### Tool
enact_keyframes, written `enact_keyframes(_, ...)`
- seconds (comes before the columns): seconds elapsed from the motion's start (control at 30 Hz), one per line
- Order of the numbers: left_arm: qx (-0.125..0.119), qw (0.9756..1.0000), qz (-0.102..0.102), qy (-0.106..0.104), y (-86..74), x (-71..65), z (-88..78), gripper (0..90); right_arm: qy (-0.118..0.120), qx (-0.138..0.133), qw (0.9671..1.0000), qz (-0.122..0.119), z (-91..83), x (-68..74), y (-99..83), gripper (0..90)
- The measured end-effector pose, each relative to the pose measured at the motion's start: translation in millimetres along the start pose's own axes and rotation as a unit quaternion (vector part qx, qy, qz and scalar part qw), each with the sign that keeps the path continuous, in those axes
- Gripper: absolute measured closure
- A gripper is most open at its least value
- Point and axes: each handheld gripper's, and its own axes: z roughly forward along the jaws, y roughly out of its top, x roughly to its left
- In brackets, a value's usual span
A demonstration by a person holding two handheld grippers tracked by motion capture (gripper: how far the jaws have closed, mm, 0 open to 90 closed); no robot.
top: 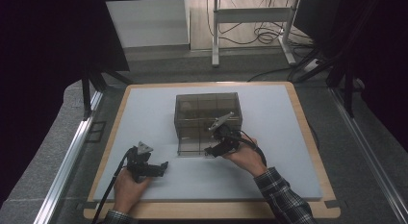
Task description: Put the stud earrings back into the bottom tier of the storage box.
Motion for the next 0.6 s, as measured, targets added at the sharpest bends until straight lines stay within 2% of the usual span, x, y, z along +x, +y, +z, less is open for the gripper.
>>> enact_keyframes(0.37, 0.002, 1.0, 0.005, 0.0, 0.2, 0.6, -0.3, 0.0, -0.009, -0.01, 0.9999, 0.004, -9.0, 4.6, -14.0, 18.0)
enact_keyframes(0.6, 0.002, 1.0, 0.004, 0.0, 0.2, 0.6, -0.4, 0.0, -0.012, -0.017, 0.9998, 0.004, -16.2, 8.4, -25.3, 11.6)
